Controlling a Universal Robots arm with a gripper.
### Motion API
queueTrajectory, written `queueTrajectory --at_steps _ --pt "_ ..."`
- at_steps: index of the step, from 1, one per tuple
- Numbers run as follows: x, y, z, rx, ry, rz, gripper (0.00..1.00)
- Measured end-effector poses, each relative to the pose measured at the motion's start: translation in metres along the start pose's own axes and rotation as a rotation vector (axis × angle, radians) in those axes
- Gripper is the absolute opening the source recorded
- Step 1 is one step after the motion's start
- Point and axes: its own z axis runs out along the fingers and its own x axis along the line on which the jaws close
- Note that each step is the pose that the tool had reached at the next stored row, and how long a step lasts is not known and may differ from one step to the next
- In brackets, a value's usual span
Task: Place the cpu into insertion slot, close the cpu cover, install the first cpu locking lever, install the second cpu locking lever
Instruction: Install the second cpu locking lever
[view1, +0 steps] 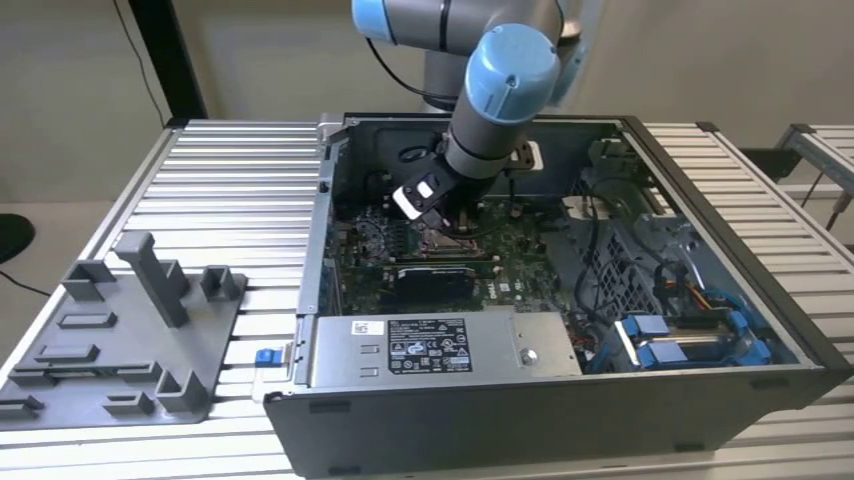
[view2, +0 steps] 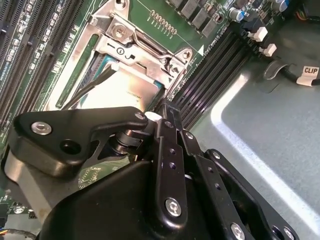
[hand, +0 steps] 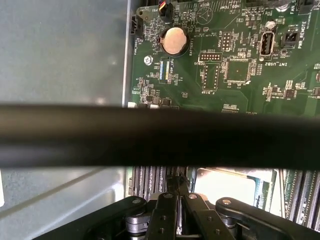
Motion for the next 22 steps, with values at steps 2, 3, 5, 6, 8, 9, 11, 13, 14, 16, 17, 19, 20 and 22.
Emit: queueTrajectory --at_steps 2,3,5,6,8,9,11,13,14,16,17,19,20,22 --pt "-0.0002 0.0009 0.0000 0.0030 0.0005 0.001 0.00" --pt "-0.0004 0.0012 -0.0001 0.0043 0.0007 0.002 0.00" --pt "-0.0005 0.0015 -0.0002 0.0062 0.0007 0.003 0.00" --pt "-0.0006 0.0014 -0.0003 0.0063 0.0022 0.003 0.00" --pt "0.0001 0.0013 -0.0025 0.0059 0.0151 0.002 0.00" --pt "0.0011 0.0012 -0.0044 0.0058 0.0187 0.002 0.00" --pt "0.0036 0.0010 -0.0098 0.0054 0.0216 0.002 0.00" --pt "0.0058 0.0007 -0.0149 0.0052 0.0243 0.003 0.00" --pt "0.0067 0.0005 -0.0176 0.0055 0.0250 0.004 0.00" --pt "0.0091 0.0000 -0.0237 0.0055 0.0260 0.005 0.00" --pt "0.0106 -0.0002 -0.0273 0.0057 0.0259 0.005 0.00" --pt "0.0130 -0.0009 -0.0332 0.0058 0.0260 0.005 0.00" --pt "0.0131 -0.0017 -0.0342 0.0058 0.0261 0.005 0.00" --pt "0.0124 -0.0059 -0.0346 0.0058 0.0260 0.005 0.00"
